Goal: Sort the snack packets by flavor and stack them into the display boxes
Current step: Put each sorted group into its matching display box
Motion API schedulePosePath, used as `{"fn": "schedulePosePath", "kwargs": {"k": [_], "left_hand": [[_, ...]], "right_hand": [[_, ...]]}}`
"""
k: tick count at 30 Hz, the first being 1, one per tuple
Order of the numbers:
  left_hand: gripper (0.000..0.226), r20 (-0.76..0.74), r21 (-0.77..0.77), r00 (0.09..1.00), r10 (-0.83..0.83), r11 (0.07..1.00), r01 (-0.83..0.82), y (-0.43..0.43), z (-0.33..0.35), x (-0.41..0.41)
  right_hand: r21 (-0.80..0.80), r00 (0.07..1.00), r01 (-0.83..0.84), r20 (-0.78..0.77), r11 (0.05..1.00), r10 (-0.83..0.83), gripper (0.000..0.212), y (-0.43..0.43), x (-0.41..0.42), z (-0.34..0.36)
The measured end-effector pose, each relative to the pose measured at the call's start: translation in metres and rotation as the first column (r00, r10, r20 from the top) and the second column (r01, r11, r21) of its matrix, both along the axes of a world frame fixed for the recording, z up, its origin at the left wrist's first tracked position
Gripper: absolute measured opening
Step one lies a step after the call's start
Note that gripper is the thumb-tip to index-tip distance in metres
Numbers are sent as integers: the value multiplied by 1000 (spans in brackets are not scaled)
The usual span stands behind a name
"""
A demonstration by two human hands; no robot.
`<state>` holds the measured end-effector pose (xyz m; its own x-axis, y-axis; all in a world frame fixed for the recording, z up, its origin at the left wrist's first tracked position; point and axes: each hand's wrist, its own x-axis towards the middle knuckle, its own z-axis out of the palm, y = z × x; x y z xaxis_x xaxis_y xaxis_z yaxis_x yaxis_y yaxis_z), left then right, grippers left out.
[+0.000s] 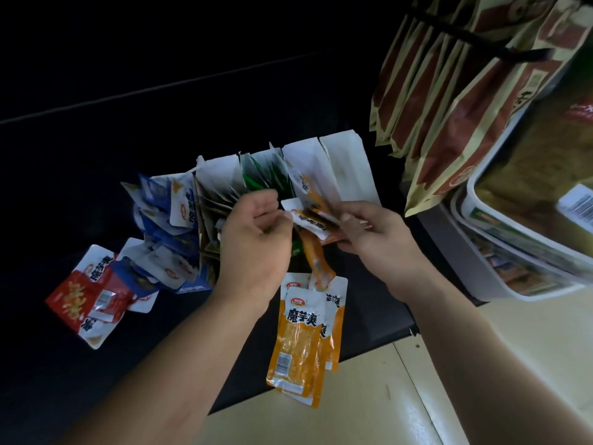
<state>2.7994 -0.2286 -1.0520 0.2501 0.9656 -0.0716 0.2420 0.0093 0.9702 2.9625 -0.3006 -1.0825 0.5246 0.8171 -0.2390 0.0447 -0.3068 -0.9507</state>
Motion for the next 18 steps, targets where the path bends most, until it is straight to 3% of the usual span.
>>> {"fn": "schedulePosePath", "kwargs": {"k": [5, 7, 10, 14, 16, 18], "left_hand": [[37, -29, 13, 997, -64, 998, 65, -20, -25, -9], [35, -67, 47, 996, -55, 997, 58, -21, -29, -9], [34, -111, 66, 993, -42, 997, 50, -27, -34, -11], [22, -154, 75, 985, -73, 994, 85, -42, -48, -18], [18, -236, 40, 969, -69, 996, 81, -46, -59, -26], [17, -394, -56, 910, -132, 991, 119, -50, -71, -39]], "right_hand": [[43, 994, -32, -101, 999, 36, 37, -10, -11, -13], [58, 995, 54, -87, 997, -49, 30, -11, -13, -17], [22, 975, 190, 109, 981, -191, 16, -16, -16, -34], [-150, 953, 222, 241, 963, -182, 26, -31, -29, -55], [-295, 951, 137, 306, 946, -43, 31, -38, -27, -66], [-497, 833, -31, 467, 867, 297, 36, -47, -23, -72]]}}
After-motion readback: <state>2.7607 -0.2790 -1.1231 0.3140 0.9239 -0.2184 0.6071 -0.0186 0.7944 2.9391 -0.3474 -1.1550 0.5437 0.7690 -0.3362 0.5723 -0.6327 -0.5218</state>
